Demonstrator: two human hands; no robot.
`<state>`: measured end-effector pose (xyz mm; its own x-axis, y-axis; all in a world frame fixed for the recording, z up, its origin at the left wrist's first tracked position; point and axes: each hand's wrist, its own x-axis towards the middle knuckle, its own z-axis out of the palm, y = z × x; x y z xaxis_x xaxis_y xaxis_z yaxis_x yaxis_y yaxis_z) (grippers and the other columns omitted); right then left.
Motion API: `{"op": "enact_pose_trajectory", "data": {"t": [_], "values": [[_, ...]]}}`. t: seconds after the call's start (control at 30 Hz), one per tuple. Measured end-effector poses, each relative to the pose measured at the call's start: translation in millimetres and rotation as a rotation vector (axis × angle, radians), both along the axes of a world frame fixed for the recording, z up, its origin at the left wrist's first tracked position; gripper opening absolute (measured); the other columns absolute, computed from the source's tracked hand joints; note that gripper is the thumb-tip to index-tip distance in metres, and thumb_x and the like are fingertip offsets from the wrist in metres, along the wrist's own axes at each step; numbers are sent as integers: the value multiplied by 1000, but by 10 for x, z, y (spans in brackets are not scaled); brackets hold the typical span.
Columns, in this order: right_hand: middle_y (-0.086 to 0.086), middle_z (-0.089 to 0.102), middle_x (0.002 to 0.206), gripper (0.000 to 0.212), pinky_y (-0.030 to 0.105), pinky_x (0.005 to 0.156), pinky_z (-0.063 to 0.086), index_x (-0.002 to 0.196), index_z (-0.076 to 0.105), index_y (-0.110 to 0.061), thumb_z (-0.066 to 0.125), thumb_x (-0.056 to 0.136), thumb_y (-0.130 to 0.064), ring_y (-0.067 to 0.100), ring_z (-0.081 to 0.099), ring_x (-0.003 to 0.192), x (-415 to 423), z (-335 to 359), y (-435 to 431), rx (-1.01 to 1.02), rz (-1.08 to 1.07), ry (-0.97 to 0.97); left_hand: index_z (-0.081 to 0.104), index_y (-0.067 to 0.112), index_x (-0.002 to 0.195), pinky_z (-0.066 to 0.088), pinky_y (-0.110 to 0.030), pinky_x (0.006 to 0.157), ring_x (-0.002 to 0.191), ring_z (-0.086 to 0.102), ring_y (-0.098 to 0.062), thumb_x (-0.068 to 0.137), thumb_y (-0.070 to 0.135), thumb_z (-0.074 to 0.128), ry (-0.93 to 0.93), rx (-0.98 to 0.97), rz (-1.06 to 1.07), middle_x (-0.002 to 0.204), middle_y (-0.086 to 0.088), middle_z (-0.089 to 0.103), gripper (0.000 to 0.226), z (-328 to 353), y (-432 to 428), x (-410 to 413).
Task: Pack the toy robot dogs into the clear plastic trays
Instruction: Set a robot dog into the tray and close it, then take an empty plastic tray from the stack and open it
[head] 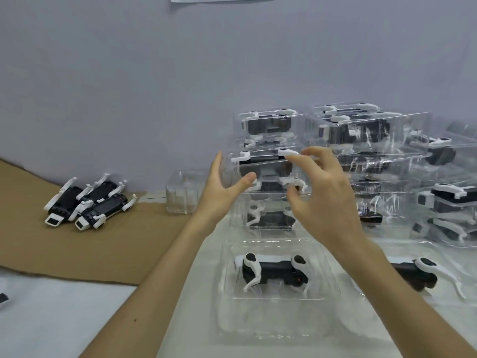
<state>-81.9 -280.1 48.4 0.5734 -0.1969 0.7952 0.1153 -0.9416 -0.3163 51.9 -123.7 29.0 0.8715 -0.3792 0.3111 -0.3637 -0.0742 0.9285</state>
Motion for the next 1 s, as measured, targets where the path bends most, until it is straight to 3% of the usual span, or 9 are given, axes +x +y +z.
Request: {"op": "enact_pose_trajectory", "data": {"t": [0.23, 0.4, 0.5, 0.67, 0.83, 0.93, 1.0], "values": [[2, 54, 136, 48, 42, 105, 41, 131, 63, -20, 72, 84, -15, 22, 49, 126, 124, -35, 101, 49, -54, 6, 11, 38, 159, 27, -42, 118, 152, 19, -13, 70, 70, 69, -20, 25, 7, 167, 12, 16, 111, 99, -113, 28], [-1, 55, 139, 44, 41, 103, 32, 126, 67, -20, 72, 82, -16, 23, 46, 128, 148, -110, 140, 67, -121, 14, 7, 42, 159, 26, -35, 113, 154, 14, -12, 72, 69, 70, 28, 50, -55, 168, 11, 11, 111, 115, -151, 69], [-2, 53, 142, 44, 39, 103, 29, 125, 68, -22, 73, 82, -15, 23, 44, 128, 141, -143, 144, 72, -134, 16, 5, 47, 157, 28, -40, 115, 153, 16, -14, 73, 65, 76, 51, 81, -90, 168, 13, 8, 112, 118, -114, 88], [-4, 52, 144, 44, 33, 105, 21, 127, 67, -25, 71, 85, -16, 20, 41, 133, 114, -106, 155, 149, -77, 19, 16, 40, 158, 29, -23, 102, 142, 24, 1, 72, 62, 77, -4, 3, -37, 166, 13, 19, 108, 15, 28, 49], [-4, 52, 144, 43, 36, 107, 23, 128, 67, -27, 71, 86, -17, 20, 39, 134, 99, -54, 181, 162, -68, 31, 26, 40, 154, 37, -33, 110, 144, 37, -12, 69, 66, 77, -19, 1, -9, 161, 17, 28, 103, -138, 131, -83], [-4, 53, 142, 42, 37, 108, 25, 126, 68, -26, 71, 86, -15, 19, 40, 134, 90, -44, 217, 176, -41, 16, 27, 43, 152, 39, -34, 109, 138, 40, -6, 66, 70, 78, 6, -5, 19, 157, 20, 31, 104, -191, 210, -149], [-4, 55, 137, 38, 39, 109, 29, 122, 70, -25, 71, 86, -13, 19, 43, 130, 76, -22, 225, 194, -12, -18, 31, 47, 147, 39, -29, 105, 133, 43, -1, 70, 69, 77, 20, 7, 22, 151, 24, 35, 92, -246, 304, -187]]}}
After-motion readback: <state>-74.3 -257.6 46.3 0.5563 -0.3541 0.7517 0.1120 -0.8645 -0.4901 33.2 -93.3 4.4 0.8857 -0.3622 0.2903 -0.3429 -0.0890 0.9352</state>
